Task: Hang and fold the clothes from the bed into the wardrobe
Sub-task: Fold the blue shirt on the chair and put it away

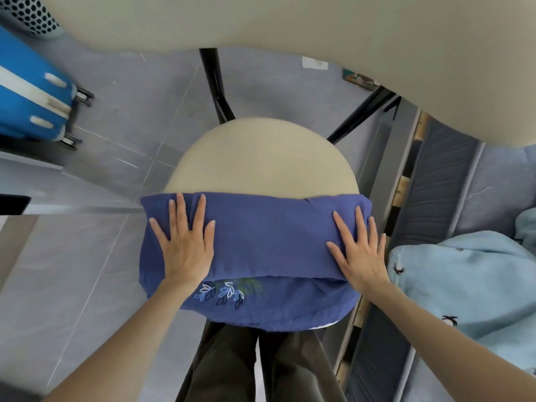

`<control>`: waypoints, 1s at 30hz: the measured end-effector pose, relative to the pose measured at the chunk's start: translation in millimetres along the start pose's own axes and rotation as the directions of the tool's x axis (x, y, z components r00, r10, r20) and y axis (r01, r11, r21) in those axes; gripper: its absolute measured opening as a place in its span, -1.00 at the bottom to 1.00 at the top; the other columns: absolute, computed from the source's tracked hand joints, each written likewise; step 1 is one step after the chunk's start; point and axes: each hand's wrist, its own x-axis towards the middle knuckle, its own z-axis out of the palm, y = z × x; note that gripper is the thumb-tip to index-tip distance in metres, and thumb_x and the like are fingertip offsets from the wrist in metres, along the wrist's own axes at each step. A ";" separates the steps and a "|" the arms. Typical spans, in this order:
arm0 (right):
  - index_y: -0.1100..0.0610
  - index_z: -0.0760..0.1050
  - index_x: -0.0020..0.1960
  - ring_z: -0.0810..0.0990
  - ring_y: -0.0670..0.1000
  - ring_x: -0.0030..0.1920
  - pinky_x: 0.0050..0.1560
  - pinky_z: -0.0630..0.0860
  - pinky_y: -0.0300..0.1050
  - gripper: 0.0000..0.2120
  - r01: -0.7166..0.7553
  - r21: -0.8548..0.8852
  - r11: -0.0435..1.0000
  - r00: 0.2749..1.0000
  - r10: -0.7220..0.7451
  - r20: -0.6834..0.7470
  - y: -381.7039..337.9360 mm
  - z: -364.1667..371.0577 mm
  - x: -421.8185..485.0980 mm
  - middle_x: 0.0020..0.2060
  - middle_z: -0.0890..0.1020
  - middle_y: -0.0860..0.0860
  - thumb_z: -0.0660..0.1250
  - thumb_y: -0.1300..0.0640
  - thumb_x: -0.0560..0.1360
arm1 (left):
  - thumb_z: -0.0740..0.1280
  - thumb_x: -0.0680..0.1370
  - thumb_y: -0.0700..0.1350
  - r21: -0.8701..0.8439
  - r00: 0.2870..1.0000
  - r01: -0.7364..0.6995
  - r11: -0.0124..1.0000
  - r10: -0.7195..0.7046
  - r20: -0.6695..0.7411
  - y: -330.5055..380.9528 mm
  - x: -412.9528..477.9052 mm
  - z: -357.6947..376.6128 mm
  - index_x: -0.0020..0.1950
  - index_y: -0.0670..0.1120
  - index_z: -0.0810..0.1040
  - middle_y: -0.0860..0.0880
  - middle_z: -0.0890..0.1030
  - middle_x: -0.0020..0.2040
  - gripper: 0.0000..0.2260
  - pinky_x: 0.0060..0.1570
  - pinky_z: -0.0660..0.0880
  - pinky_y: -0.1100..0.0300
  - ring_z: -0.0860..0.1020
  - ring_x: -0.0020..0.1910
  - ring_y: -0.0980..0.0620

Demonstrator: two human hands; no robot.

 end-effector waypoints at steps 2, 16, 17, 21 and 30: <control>0.01 0.14 0.55 0.07 0.27 0.50 0.46 0.08 0.29 -0.46 0.042 0.026 0.999 0.987 -0.037 -0.155 -12.6 -11.3 -0.8 0.55 0.06 0.13 0.16 -0.04 0.62 | -0.12 0.61 0.12 -0.019 0.996 -0.065 0.998 0.064 -0.058 7.8 3.5 -13.2 0.58 0.02 0.06 -0.10 -0.02 0.59 -0.47 0.43 -0.25 -0.26 -0.08 0.56 -0.14; 0.09 0.43 0.22 0.29 0.13 0.16 0.17 0.27 0.05 -0.51 0.303 -0.387 0.871 0.946 -0.225 0.236 -46.6 -74.5 75.1 0.14 0.38 0.08 0.38 -0.16 0.41 | 0.34 0.51 0.17 0.243 0.951 -0.299 0.923 0.269 0.152 -2.1 46.8 -46.1 0.19 -0.14 0.44 -0.14 0.36 0.24 -0.56 0.20 0.18 -0.04 0.31 0.20 -0.15; 0.08 0.46 0.20 0.32 0.12 0.15 0.17 0.27 0.04 -0.53 0.335 -0.411 0.848 0.932 -0.233 0.278 -45.8 -77.6 75.9 0.12 0.42 0.06 0.38 -0.17 0.41 | 0.31 0.53 0.16 0.301 0.939 -0.333 0.894 0.286 0.190 -1.8 48.0 -49.4 0.14 -0.11 0.44 -0.09 0.40 0.20 -0.62 0.17 0.17 0.02 0.34 0.17 -0.12; 0.05 0.52 0.09 0.52 0.09 0.02 0.19 0.35 -0.06 -0.74 0.367 -0.391 0.844 0.912 -0.243 0.332 -46.5 -92.8 72.5 -0.07 0.59 0.00 0.35 -0.04 0.46 | 0.20 0.61 -0.09 0.346 0.914 -0.373 0.861 0.278 0.294 7.6 56.8 -78.1 -0.07 -0.03 0.41 -0.03 0.58 0.01 -0.93 0.00 0.20 0.16 0.49 0.04 -0.08; 0.11 0.34 -0.03 0.43 0.13 -0.21 -0.33 0.25 -0.08 -0.84 0.192 -0.300 0.934 0.970 -0.227 -0.086 -60.4 -161.9 80.4 -0.19 0.47 0.04 0.21 0.30 0.43 | 0.26 0.55 -0.19 0.363 0.952 -0.258 0.896 0.300 -0.063 22.5 91.0 -139.0 0.27 -0.09 0.37 -0.08 0.60 0.03 -0.70 -0.10 0.29 0.06 0.58 0.01 -0.16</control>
